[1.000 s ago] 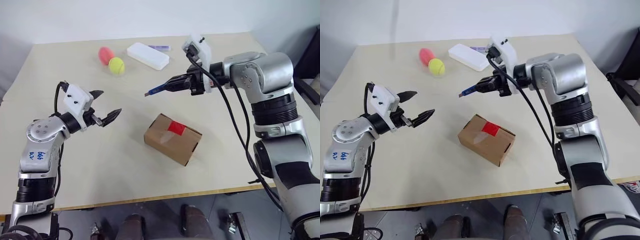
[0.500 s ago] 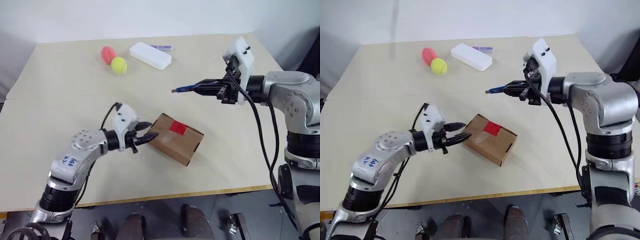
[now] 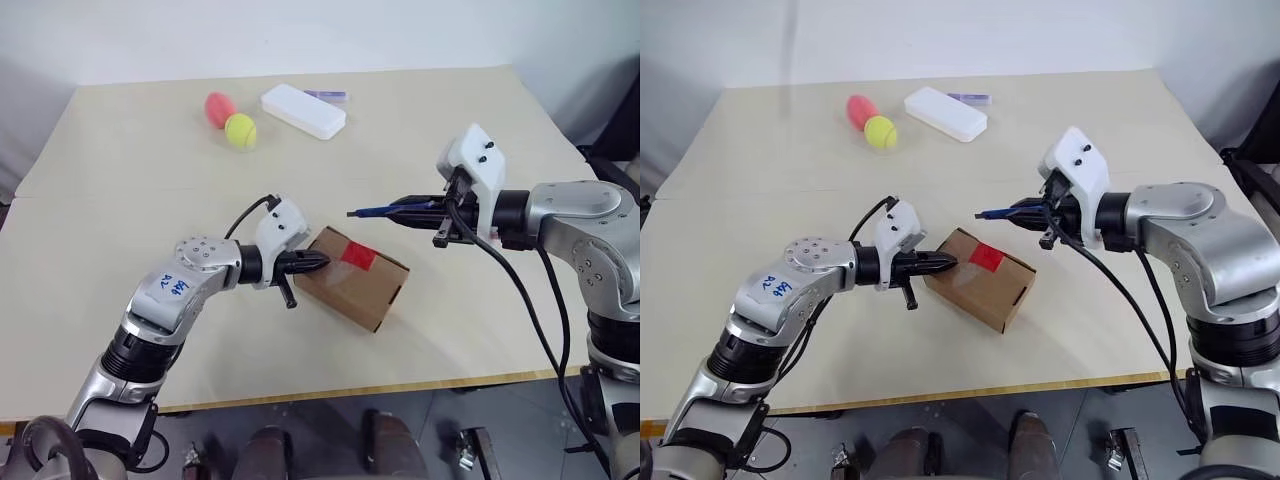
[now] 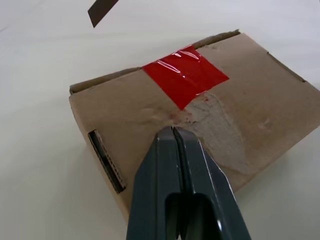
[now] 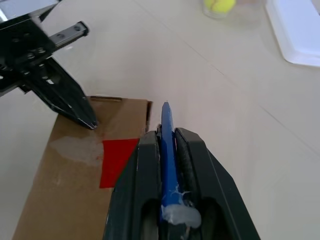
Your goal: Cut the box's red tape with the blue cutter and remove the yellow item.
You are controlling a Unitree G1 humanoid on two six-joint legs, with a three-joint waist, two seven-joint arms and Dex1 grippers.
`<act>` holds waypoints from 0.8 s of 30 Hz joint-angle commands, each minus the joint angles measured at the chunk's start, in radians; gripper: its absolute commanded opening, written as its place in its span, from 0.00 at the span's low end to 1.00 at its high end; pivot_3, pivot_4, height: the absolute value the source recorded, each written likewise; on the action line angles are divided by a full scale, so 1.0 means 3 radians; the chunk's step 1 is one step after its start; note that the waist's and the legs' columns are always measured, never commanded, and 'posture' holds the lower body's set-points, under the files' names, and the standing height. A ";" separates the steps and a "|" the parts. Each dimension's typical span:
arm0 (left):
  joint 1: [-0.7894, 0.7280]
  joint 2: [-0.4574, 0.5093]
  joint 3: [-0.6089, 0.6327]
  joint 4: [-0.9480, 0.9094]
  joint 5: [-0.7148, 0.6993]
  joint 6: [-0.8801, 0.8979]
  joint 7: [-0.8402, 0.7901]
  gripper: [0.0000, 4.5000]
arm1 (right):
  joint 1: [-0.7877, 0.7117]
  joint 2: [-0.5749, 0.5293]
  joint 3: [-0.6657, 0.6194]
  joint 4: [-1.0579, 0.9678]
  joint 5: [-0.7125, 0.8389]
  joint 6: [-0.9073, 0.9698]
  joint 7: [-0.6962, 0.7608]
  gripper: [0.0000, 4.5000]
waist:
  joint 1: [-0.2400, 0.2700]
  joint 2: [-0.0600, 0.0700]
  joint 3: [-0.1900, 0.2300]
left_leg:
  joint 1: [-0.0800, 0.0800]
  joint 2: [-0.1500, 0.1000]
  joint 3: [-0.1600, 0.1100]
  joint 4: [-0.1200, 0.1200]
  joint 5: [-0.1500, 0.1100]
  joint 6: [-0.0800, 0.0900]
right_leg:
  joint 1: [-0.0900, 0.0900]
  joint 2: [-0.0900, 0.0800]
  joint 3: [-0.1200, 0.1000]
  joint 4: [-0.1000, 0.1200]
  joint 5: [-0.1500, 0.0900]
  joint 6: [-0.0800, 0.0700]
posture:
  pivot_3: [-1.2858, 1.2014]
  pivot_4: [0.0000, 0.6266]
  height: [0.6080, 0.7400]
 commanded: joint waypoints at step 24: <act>-0.0087 -0.0059 -0.0090 0.0039 0.0152 0.0090 0.0039 0.00 | 0.0099 -0.0188 -0.0021 -0.0020 0.0086 -0.0268 -0.0039 0.03 | 0.0082 0.0000 0.0000 | 0.0003 0.0000 0.0000 0.0012 0.0000 0.0002 | 0.0009 0.0000 0.0001 0.0000 0.0000 0.0000 | 0.52 0.24 1.00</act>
